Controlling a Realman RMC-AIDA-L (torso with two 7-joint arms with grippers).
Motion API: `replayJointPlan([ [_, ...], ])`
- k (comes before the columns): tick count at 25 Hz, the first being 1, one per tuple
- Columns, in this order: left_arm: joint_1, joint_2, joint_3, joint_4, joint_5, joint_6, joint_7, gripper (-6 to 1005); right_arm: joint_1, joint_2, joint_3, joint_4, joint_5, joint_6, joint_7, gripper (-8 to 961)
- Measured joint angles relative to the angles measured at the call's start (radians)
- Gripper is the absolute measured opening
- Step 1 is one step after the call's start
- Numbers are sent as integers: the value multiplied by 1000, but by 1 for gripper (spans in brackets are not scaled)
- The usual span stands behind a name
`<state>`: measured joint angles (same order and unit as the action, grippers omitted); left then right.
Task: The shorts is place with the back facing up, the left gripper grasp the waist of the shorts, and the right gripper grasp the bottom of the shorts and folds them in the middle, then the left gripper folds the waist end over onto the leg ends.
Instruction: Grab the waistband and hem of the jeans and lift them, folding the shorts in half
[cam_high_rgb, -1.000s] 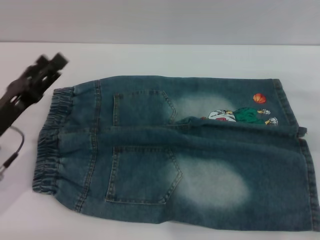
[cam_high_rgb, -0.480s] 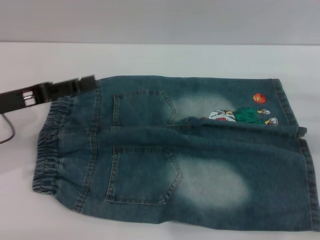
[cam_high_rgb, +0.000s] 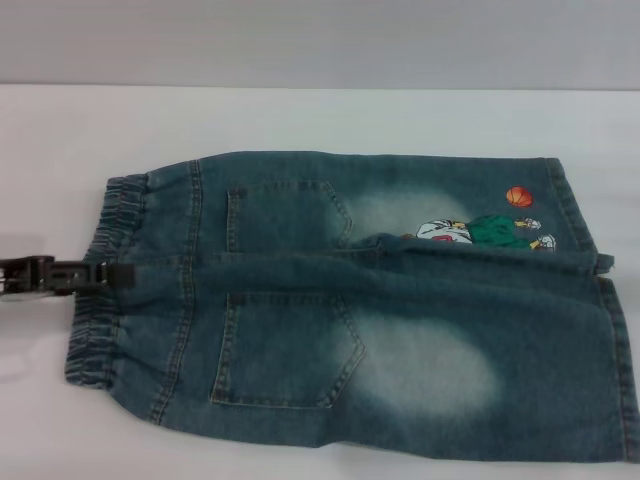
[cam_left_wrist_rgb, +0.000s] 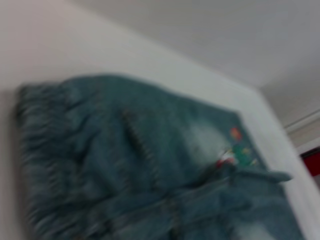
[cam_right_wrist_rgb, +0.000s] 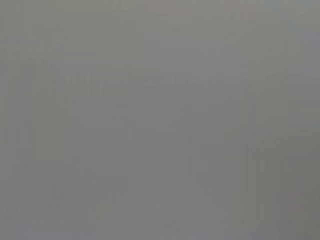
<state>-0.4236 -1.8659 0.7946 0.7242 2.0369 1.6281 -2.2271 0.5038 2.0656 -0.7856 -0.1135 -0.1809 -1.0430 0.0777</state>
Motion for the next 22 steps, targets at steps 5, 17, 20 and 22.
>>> replayJointPlan([
  [5,6,8,-67,-4,66,44,-3,844,3,-4,3,0,0,0,-1,693],
  [17,35,23,-103,-7,171,46,-5,843,3,-7,3,0,0,0,-2,693],
  [20,40,21,-103,-9,185,32,-4,843,3,-7,3,0,0,0,-2,693],
  [22,41,17,-103,-10,205,25,-5,843,4,-7,3,0,-2,0,-3,693],
])
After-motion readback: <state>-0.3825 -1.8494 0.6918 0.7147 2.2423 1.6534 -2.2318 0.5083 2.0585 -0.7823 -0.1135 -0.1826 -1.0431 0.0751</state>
